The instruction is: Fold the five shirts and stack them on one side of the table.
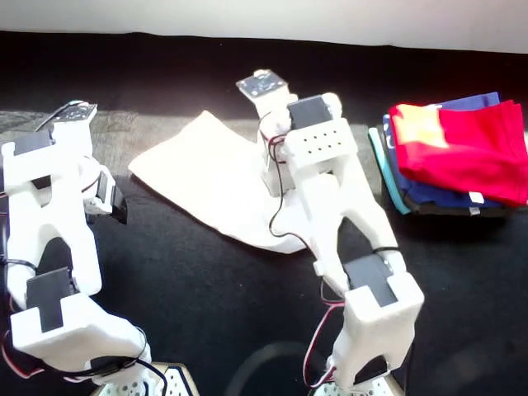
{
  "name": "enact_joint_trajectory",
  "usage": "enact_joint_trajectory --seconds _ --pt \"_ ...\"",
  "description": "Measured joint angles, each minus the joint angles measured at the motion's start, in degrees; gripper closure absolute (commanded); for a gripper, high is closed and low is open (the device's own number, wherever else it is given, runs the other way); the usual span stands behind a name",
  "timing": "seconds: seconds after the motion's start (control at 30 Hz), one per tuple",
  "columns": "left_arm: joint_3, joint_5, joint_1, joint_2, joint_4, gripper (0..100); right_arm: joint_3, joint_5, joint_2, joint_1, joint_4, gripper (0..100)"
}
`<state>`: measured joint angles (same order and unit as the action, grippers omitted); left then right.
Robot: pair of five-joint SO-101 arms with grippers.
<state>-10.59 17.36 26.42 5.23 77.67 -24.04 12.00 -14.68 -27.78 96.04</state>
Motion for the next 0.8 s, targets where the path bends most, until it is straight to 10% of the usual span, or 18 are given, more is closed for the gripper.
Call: enact_joint_trajectory --seconds 0.47,0.8 --pt "15.56 -8.79 -9.85 2.02 -0.18 79 26.99 10.73 39.38 3.16 4.31 99.3" --pt "44.04 -18.20 -22.51 28.13 5.80 79 57.23 12.04 64.44 6.07 -0.35 99.3"
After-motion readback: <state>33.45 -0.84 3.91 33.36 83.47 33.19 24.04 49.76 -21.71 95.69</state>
